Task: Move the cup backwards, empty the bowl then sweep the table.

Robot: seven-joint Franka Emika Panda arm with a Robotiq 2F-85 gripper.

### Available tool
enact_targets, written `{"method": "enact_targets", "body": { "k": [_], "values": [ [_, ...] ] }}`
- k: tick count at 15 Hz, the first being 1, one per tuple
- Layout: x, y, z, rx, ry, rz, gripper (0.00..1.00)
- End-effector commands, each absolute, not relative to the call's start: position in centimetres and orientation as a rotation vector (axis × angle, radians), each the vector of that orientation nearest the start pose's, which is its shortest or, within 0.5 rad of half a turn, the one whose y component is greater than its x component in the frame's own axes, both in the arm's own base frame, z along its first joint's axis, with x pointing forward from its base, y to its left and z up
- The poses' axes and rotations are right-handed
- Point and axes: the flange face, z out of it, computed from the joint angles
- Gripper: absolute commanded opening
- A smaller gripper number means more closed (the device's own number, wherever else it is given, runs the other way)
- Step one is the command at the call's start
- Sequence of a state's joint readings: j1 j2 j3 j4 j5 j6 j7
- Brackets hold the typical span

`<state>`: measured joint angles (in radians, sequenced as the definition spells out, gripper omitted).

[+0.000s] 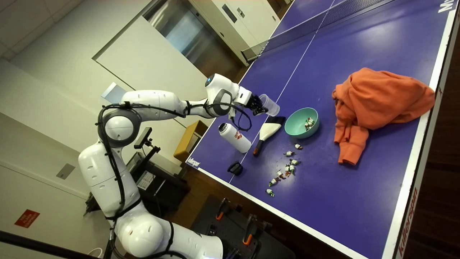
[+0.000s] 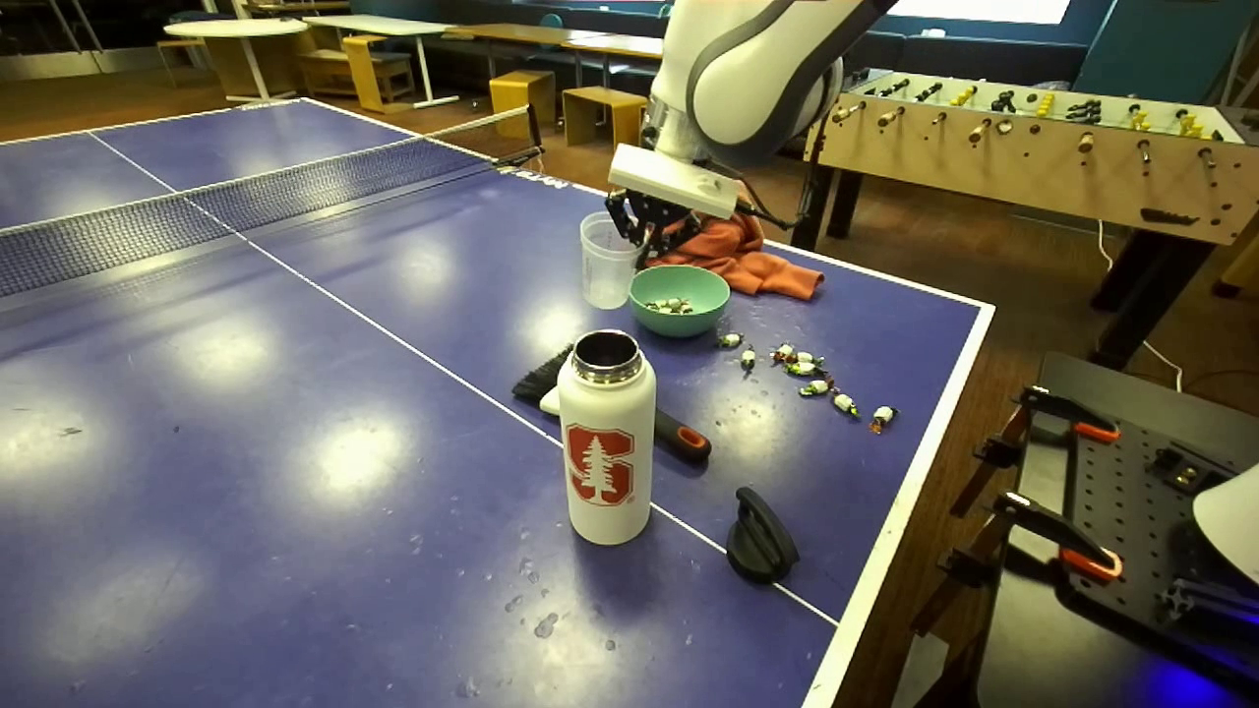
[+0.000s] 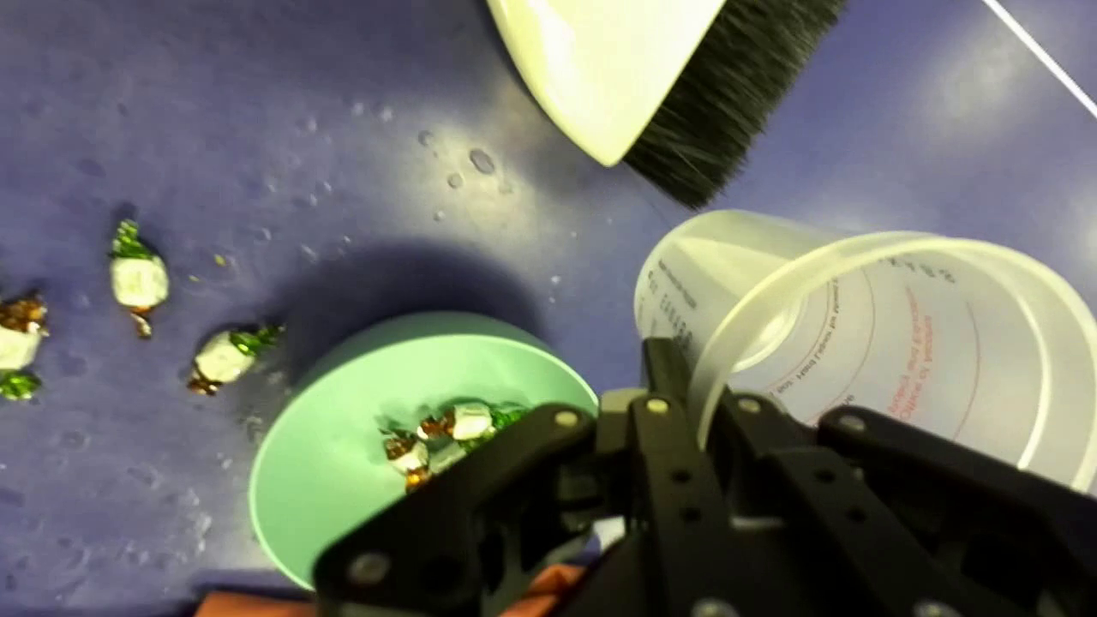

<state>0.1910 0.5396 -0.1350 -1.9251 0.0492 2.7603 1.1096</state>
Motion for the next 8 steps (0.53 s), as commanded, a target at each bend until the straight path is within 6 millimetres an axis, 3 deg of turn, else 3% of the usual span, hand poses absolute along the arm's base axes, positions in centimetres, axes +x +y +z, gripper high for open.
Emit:
{"method": "enact_targets", "body": {
  "k": [1,8],
  "values": [
    [70.6,4.5,22.7,-2.529,1.578,-0.565,0.01],
    [77.4,5.1,19.8,-2.498,1.677,-0.66,0.01]
  ]
}}
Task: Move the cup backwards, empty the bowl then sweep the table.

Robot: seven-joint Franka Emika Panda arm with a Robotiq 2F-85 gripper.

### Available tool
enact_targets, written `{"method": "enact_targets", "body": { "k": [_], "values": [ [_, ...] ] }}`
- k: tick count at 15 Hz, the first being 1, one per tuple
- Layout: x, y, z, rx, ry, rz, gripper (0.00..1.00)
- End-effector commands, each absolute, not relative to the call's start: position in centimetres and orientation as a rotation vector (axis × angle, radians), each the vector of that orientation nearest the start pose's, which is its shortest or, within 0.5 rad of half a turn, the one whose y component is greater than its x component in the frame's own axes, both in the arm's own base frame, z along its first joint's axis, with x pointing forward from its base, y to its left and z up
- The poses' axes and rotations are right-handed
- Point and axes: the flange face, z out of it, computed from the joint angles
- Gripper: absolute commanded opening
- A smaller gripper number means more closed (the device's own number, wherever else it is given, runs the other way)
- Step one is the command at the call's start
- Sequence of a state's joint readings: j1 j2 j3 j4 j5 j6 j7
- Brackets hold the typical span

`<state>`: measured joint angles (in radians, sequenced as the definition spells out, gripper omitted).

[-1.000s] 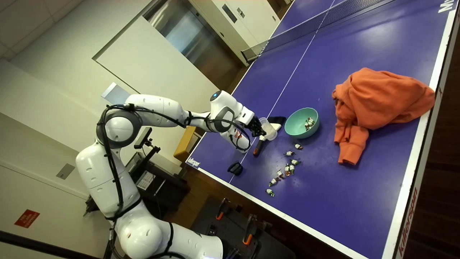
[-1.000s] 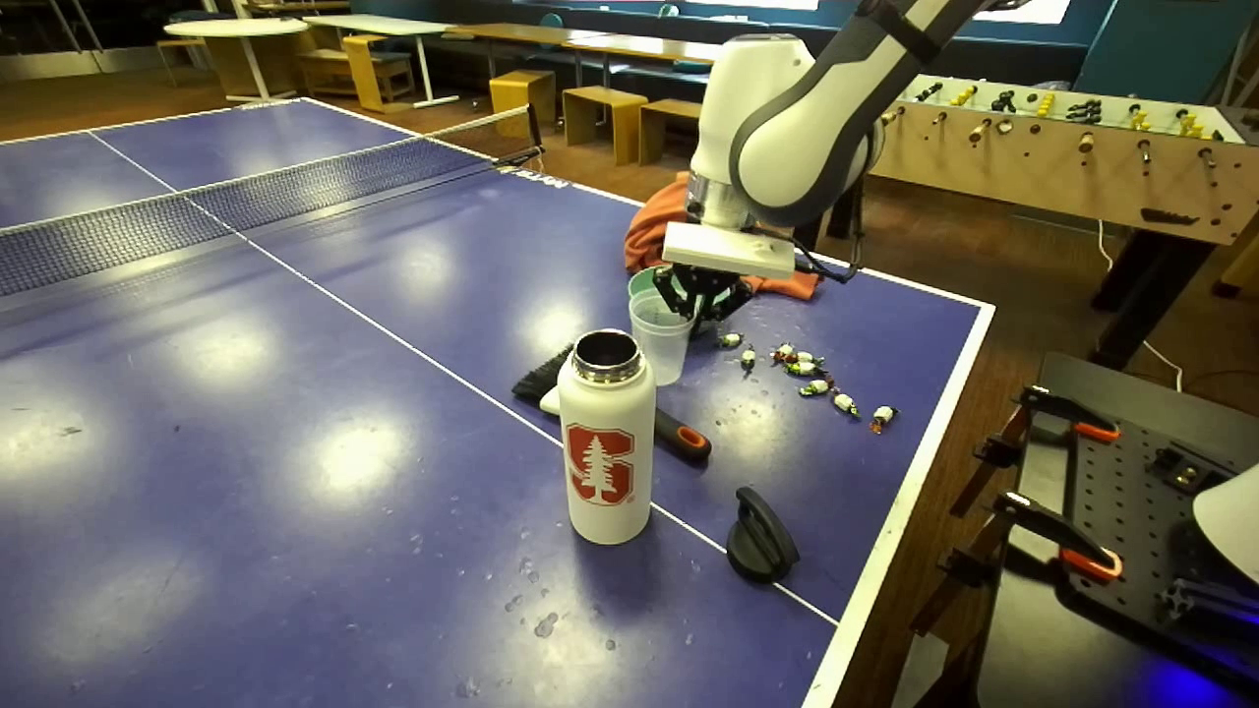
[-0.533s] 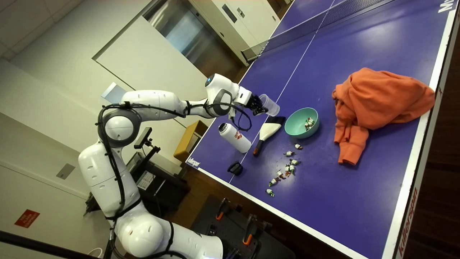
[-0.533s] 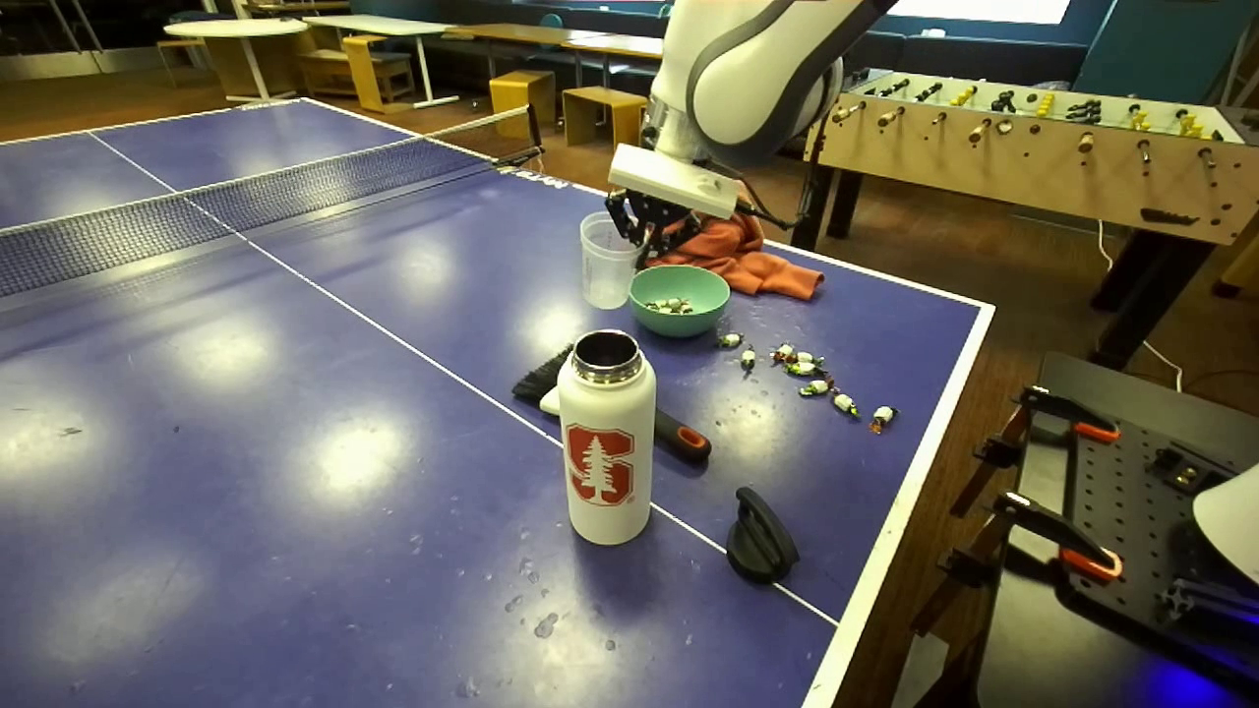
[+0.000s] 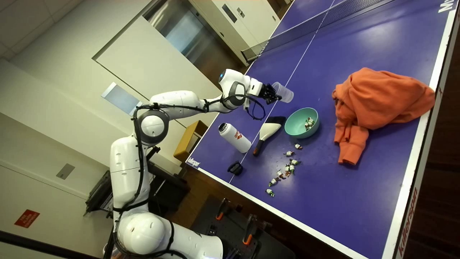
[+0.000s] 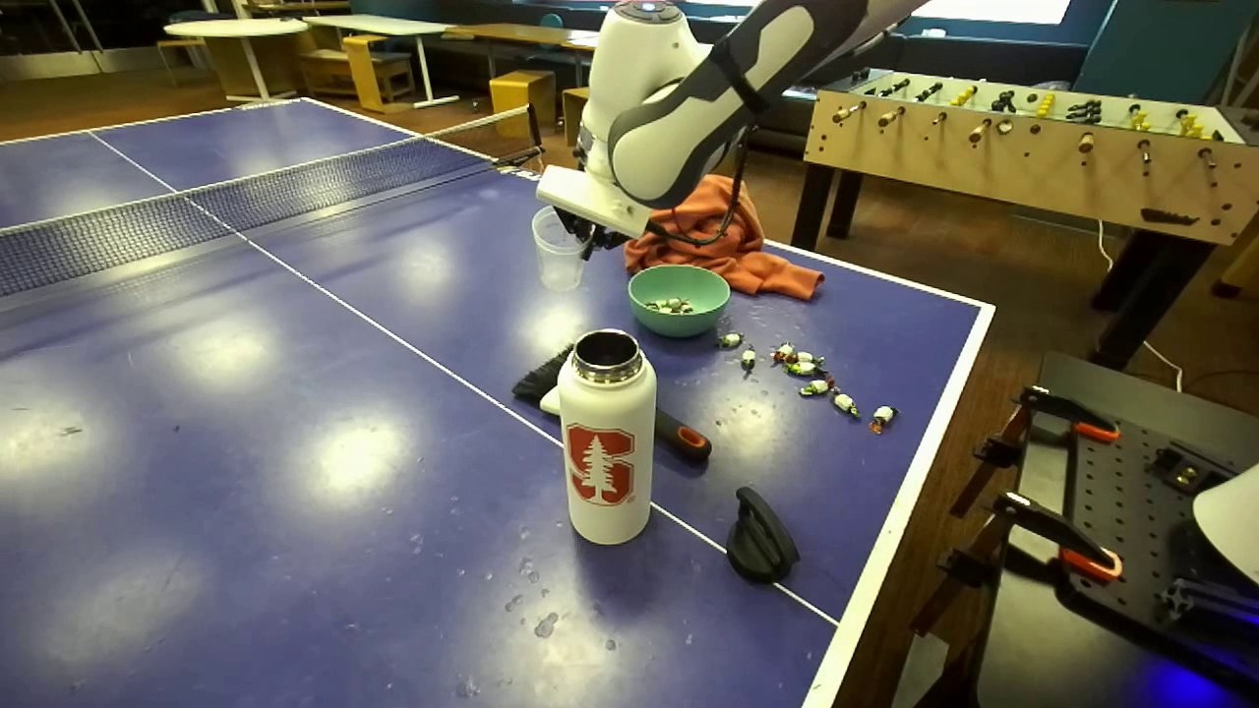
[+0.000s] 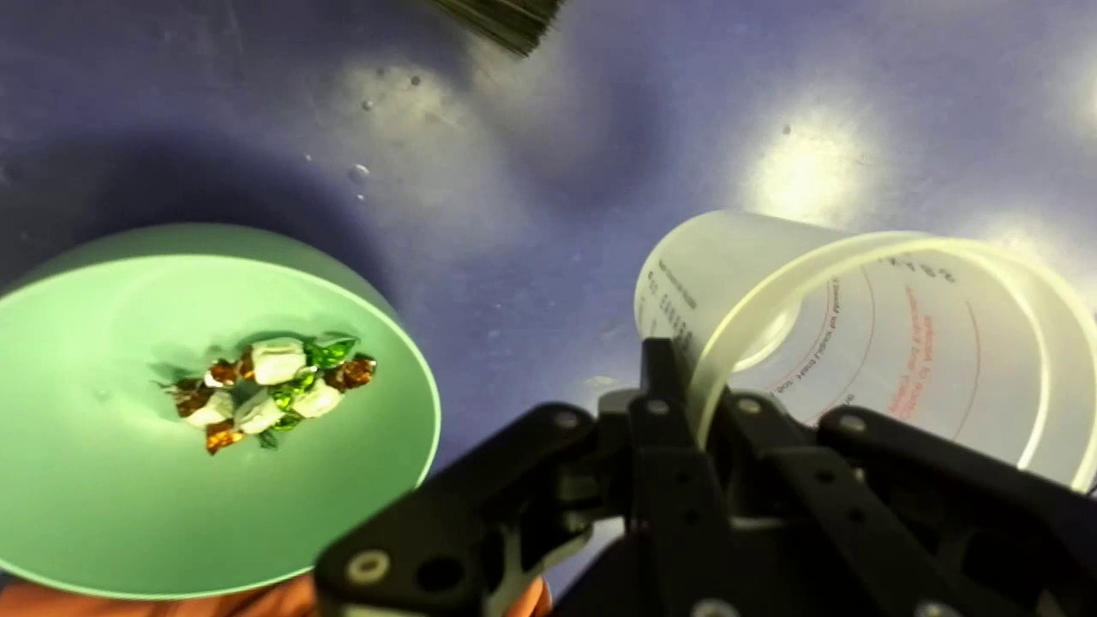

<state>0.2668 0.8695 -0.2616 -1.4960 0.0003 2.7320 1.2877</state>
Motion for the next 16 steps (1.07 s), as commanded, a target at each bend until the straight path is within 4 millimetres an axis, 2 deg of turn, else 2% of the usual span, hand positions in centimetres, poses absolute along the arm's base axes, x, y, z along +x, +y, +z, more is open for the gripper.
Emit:
{"method": "enact_targets", "body": {
  "k": [1,7,16],
  "values": [
    [78.0,5.1,19.3,-2.507,1.7,-0.632,0.01],
    [80.2,4.8,17.7,-2.566,1.771,-0.47,0.01],
    [80.8,4.1,14.9,-2.542,1.79,-0.328,0.01]
  ]
}}
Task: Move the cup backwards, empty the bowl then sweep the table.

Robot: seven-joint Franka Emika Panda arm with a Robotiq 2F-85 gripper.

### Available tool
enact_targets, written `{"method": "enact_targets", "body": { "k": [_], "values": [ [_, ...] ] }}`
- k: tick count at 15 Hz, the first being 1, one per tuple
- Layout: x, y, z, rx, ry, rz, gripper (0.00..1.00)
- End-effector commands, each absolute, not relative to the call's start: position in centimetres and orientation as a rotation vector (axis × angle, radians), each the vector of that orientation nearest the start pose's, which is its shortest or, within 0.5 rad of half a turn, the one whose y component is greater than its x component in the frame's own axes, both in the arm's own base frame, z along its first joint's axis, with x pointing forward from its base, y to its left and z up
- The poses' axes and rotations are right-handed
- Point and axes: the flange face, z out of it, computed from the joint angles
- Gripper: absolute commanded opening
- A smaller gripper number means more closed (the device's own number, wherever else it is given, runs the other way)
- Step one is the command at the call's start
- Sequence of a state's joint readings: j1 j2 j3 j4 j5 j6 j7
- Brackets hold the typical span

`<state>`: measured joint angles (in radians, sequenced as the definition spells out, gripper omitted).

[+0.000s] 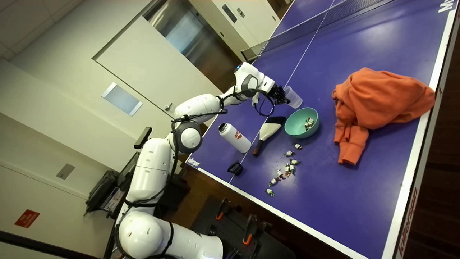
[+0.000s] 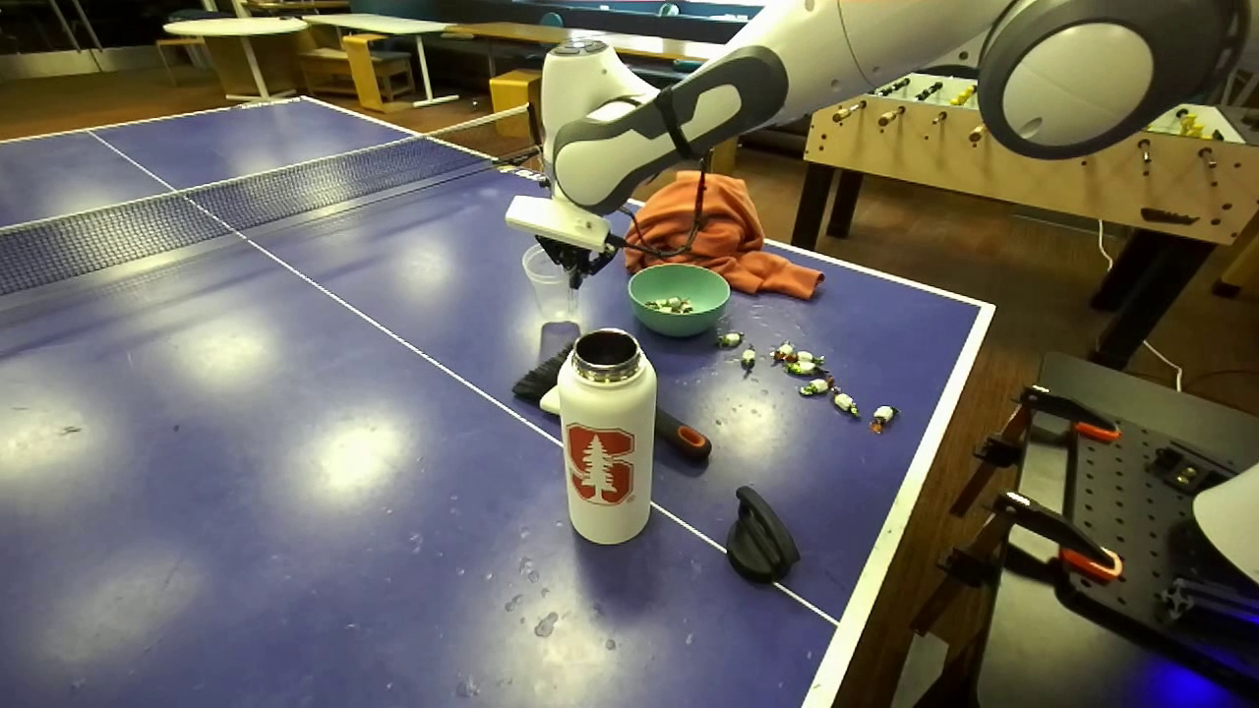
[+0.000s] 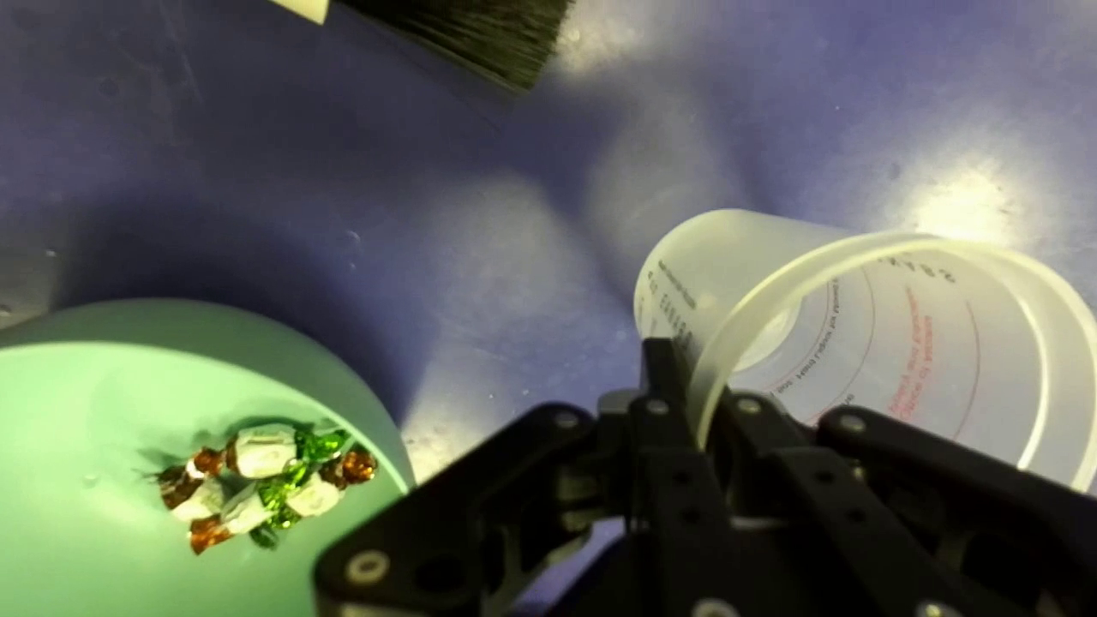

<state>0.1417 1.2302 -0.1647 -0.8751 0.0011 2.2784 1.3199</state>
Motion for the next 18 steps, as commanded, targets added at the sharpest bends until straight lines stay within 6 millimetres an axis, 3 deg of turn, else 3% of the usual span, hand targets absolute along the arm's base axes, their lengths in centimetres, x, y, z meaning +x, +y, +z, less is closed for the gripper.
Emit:
{"method": "enact_targets", "body": {
  "k": [1,2,3,5,13,18],
  "values": [
    [80.8,4.1,14.5,-2.539,1.792,-0.324,0.01],
    [80.8,4.0,14.2,-2.536,1.792,-0.32,0.01],
    [80.8,4.0,14.0,-2.536,1.794,-0.313,0.29],
    [80.9,4.1,14.3,-2.533,1.786,-0.32,0.37],
    [80.8,4.5,19.3,-2.563,1.743,-0.307,0.98],
    [80.0,3.7,23.1,-2.668,1.683,-0.293,1.0]
  ]
}}
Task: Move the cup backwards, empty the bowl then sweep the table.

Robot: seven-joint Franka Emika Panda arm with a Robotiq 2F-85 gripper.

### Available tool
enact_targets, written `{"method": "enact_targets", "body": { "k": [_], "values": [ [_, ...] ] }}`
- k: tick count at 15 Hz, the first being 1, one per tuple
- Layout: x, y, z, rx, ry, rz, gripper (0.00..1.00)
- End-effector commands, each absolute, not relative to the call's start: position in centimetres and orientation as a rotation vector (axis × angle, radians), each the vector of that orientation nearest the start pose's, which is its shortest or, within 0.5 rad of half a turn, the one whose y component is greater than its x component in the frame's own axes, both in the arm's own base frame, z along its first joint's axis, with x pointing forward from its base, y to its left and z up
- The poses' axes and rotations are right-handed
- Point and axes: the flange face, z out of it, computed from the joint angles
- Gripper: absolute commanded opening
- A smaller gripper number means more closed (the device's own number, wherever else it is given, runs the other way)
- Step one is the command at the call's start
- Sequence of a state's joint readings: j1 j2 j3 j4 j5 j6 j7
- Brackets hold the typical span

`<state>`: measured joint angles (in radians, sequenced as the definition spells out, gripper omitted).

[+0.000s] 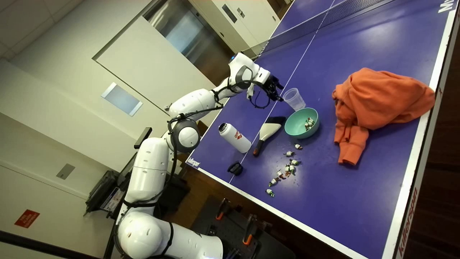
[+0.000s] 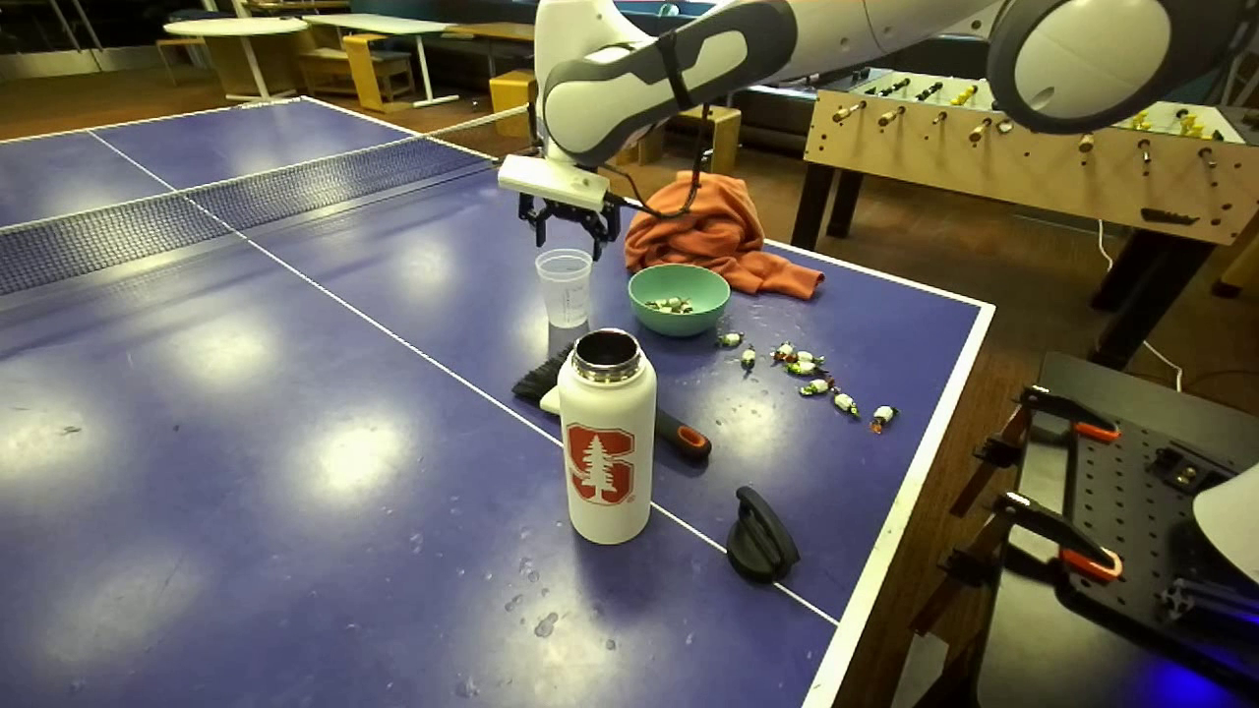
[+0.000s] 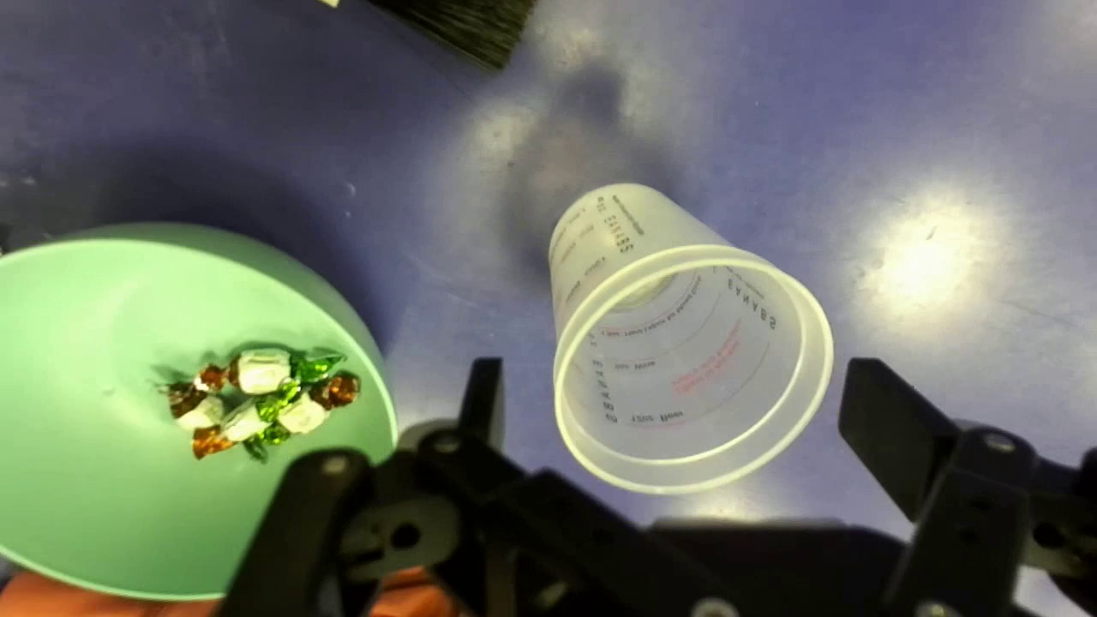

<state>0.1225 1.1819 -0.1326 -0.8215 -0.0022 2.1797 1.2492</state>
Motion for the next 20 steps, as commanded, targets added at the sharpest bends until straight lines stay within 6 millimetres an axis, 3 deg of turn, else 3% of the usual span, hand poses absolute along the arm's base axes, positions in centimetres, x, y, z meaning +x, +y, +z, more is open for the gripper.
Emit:
{"method": "enact_targets", "body": {
  "k": [1,4,10,15,20],
  "values": [
    [79.6,3.4,23.9,-2.679,1.66,-0.287,1.0],
    [78.3,1.7,25.6,-2.703,1.615,-0.271,1.0],
    [74.4,-3.7,26.6,-2.713,1.636,-0.18,1.0],
    [70.2,-7.5,25.6,-2.672,1.647,-0.097,1.0],
    [65.6,-10.8,22.8,-2.682,1.552,-0.247,1.0]
  ]
}}
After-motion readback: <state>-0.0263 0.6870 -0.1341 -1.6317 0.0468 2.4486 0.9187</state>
